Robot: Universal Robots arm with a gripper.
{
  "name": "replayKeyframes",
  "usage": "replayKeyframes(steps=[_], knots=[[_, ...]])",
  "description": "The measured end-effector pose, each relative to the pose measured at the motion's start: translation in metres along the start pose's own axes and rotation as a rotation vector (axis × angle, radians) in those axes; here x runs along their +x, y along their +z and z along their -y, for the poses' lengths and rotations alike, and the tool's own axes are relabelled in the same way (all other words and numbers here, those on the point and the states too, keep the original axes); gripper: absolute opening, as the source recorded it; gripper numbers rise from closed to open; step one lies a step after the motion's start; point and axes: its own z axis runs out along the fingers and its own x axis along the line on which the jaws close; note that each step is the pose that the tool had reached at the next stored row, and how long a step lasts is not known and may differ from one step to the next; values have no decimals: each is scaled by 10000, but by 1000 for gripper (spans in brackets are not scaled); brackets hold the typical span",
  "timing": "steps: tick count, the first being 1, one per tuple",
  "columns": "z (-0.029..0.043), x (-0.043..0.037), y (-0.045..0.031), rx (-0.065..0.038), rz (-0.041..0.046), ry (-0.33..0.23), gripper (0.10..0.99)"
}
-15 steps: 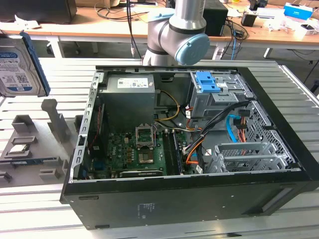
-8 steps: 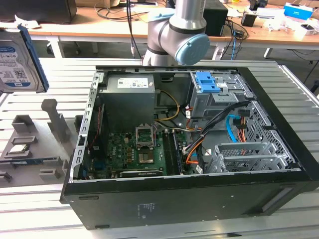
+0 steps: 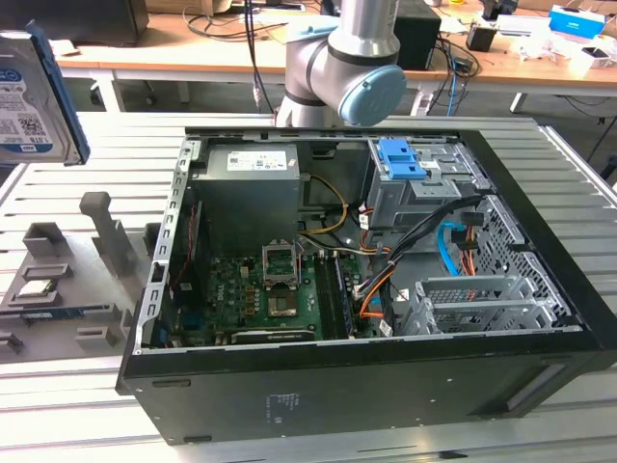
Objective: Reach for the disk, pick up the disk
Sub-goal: 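Pick up the disk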
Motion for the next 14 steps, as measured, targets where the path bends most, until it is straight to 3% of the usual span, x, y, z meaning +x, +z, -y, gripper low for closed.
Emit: replayKeyframes(steps=[5,8,14], knots=[[8,-1,-124,-20,0,0,369],[12,-2,-249,-34,1,0,369],[15,-3,-393,-51,1,0,369]])
